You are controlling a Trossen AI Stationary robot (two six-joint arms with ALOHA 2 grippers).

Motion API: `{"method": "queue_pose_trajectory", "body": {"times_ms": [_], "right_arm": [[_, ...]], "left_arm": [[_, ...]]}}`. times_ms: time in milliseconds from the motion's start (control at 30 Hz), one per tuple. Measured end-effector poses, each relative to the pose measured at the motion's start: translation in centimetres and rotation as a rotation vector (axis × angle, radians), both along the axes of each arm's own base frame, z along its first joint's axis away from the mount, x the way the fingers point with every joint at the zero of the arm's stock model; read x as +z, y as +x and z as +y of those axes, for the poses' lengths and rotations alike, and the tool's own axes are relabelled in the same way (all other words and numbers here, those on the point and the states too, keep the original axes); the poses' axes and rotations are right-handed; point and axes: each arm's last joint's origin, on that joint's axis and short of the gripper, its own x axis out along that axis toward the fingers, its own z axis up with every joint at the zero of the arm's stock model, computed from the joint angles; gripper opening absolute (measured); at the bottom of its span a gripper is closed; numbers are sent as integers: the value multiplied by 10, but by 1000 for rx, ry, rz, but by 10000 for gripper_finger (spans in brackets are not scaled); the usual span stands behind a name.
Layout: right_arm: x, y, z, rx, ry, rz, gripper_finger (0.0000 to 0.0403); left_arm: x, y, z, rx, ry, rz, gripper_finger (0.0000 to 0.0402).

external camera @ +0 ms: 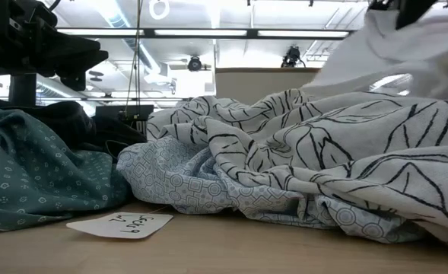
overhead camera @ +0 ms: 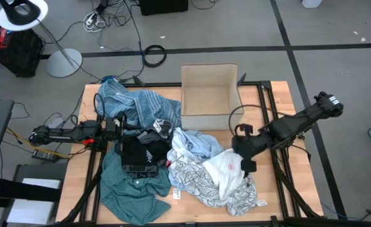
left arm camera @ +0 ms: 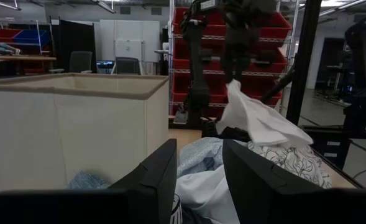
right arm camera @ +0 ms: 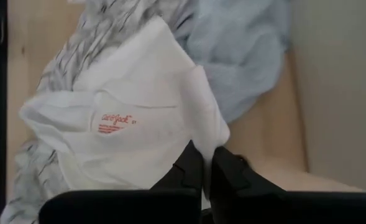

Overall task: Sort clothes
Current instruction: Put the white boxer shorts into the gray laundry bin

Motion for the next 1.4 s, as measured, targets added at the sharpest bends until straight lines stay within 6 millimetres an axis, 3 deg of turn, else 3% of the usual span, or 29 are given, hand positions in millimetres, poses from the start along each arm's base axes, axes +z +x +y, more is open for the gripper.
{"method": "queue_pose_trajectory", "body": {"times_ms": [200, 433, 600, 800, 933, 1100, 1400], "right_arm": [[13, -4, -19, -102, -41, -113, 4], [34, 12, -41, -108, -71, -329, 5], [78, 20, -65, -141, -184, -529, 5], [140, 16, -95, -198, -344, -778, 5], [163, 10, -113, -259, -441, -880, 5], [161, 12, -137, -342, -510, -846, 5], [119, 43, -177, -344, -482, -620, 11]], "left_arm": [[0, 0, 0, 0, 0, -1, 136], [0, 0, 0, 0, 0, 0, 136], [0, 0, 0, 0, 0, 0, 136], [0, 0, 0, 0, 0, 0, 136], [0, 0, 0, 0, 0, 0, 136], [0, 0, 0, 0, 0, -1, 136], [0, 0, 0, 0, 0, -2, 136]]}}
